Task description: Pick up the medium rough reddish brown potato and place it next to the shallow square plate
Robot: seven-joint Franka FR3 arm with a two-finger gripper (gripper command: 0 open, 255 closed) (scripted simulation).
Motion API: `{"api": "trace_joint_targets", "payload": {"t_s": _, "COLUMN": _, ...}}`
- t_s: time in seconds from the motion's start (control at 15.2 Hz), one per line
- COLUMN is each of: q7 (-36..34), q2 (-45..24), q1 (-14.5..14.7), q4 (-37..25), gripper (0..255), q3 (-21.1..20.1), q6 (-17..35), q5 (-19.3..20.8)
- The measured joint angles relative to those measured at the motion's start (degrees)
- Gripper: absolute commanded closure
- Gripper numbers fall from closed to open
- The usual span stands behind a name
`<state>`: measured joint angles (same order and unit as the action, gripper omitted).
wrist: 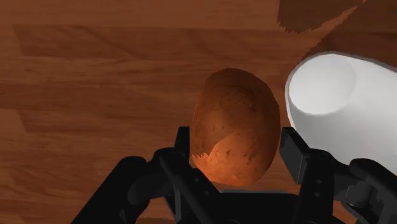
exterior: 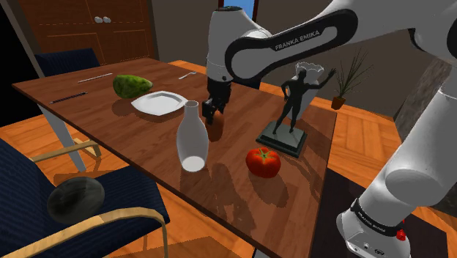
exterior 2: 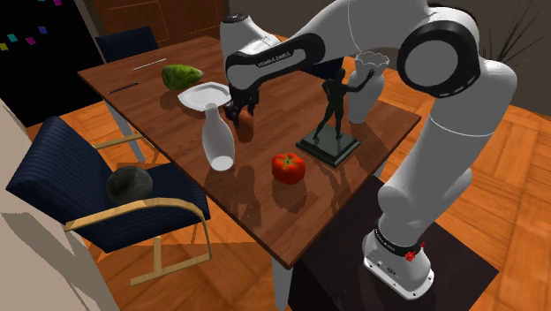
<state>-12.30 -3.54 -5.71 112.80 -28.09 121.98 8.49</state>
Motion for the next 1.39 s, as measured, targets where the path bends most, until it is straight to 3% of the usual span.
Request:
{"api": "trace_joint_targets", "payload": {"t_s": 0.46, "q7": 1.0, "q2": -14.9, "q1": 0.6, "q4": -17.9, "gripper": 255, "q3": 2.2, "q6": -4.4, "q5": 6.4}}
{"api": "trace_joint_targets", "payload": {"t_s": 0.86, "q7": 3.8, "q2": -29.9, "q1": 3.4, "q4": -39.2, "gripper": 255, "q3": 4.7, "q6": -11.1, "q5": 10.3}}
{"api": "trace_joint_targets", "payload": {"t_s": 0.99, "q7": 5.7, "q2": -36.2, "q1": 4.9, "q4": -49.4, "gripper": 255, "q3": 5.7, "q6": -14.7, "q5": 11.3}}
{"api": "trace_joint_targets", "payload": {"t_s": 1.12, "q7": 7.7, "q2": -44.7, "q1": 7.7, "q4": -63.4, "gripper": 255, "q3": 7.0, "q6": -19.8, "q5": 12.3}}
{"api": "trace_joint_targets", "payload": {"t_s": 1.39, "q7": 7.9, "q2": -46.4, "q1": 7.6, "q4": -63.7, "gripper": 255, "q3": 7.3, "q6": -18.4, "q5": 12.6}}
